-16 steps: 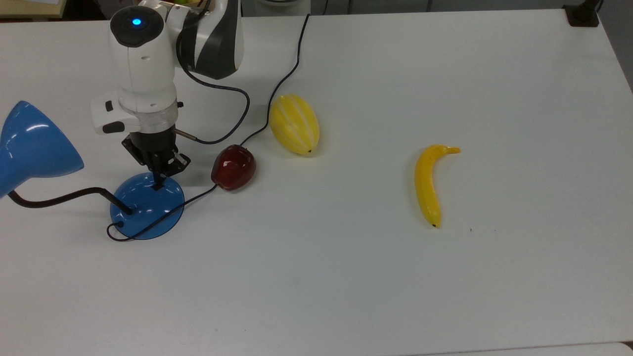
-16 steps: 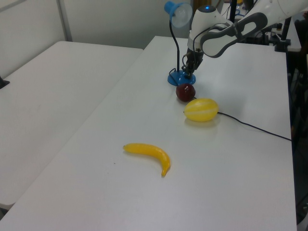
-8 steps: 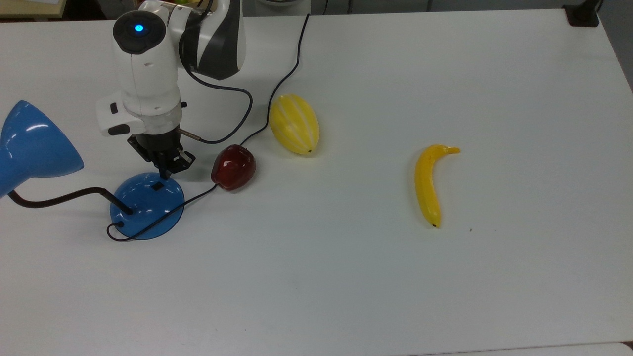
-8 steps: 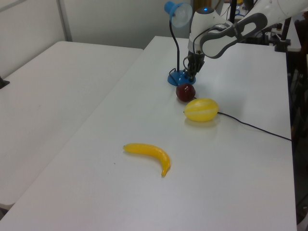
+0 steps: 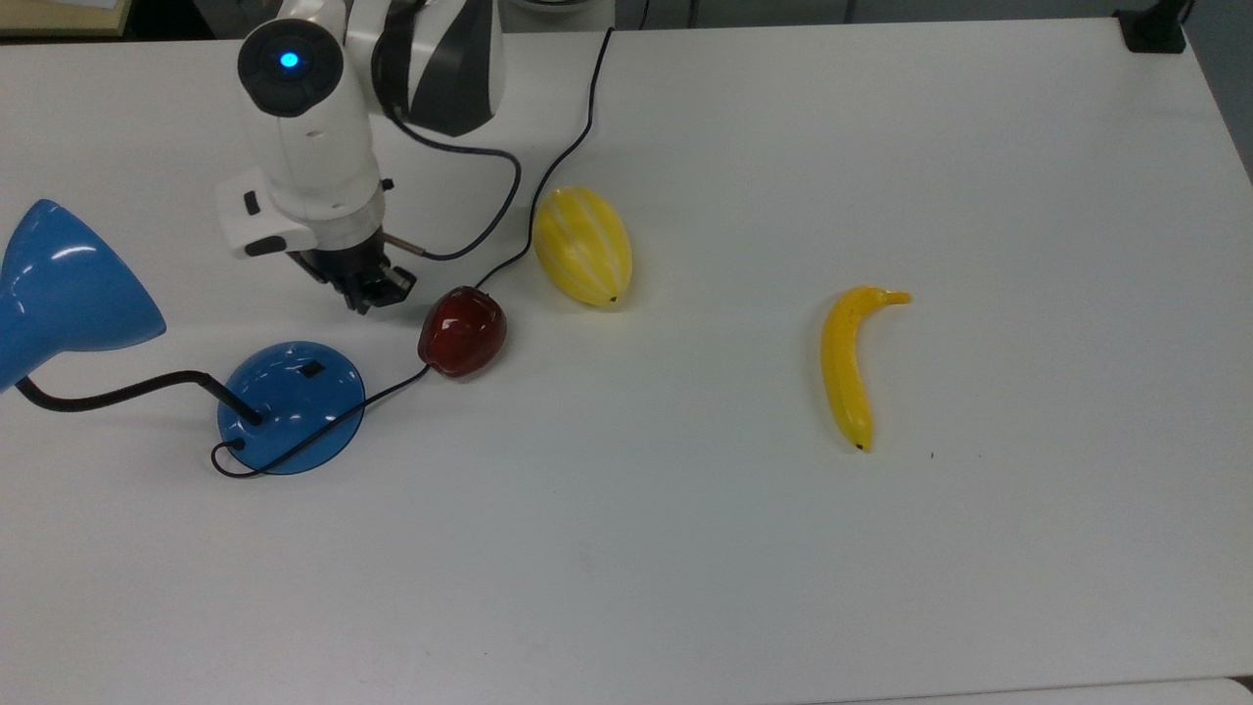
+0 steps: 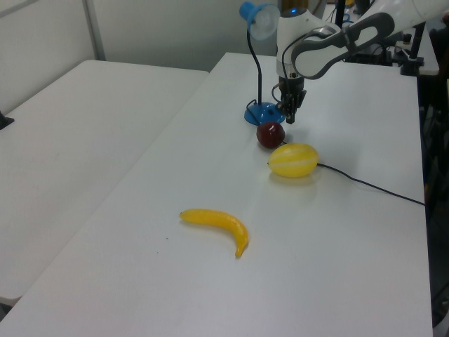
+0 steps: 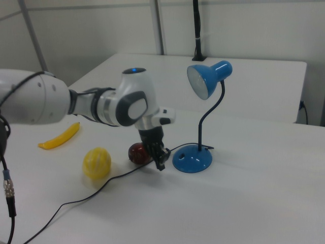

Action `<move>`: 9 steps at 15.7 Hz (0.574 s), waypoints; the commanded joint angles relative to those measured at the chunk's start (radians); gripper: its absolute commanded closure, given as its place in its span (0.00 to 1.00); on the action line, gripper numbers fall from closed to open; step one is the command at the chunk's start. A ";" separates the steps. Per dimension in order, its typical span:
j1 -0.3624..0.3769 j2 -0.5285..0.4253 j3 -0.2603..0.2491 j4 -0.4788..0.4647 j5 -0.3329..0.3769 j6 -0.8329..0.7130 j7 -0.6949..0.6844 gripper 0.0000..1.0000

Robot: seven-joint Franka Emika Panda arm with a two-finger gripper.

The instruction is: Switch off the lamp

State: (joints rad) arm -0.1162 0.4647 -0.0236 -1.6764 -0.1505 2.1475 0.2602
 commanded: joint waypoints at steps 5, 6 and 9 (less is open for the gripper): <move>0.121 -0.145 -0.007 -0.039 0.035 -0.262 -0.016 0.02; 0.134 -0.161 -0.007 -0.039 0.040 -0.297 -0.028 0.00; 0.148 -0.225 -0.002 -0.043 0.067 -0.394 -0.099 0.00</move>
State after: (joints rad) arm 0.0141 0.3316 -0.0217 -1.6776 -0.1268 1.8320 0.2443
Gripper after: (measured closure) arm 0.198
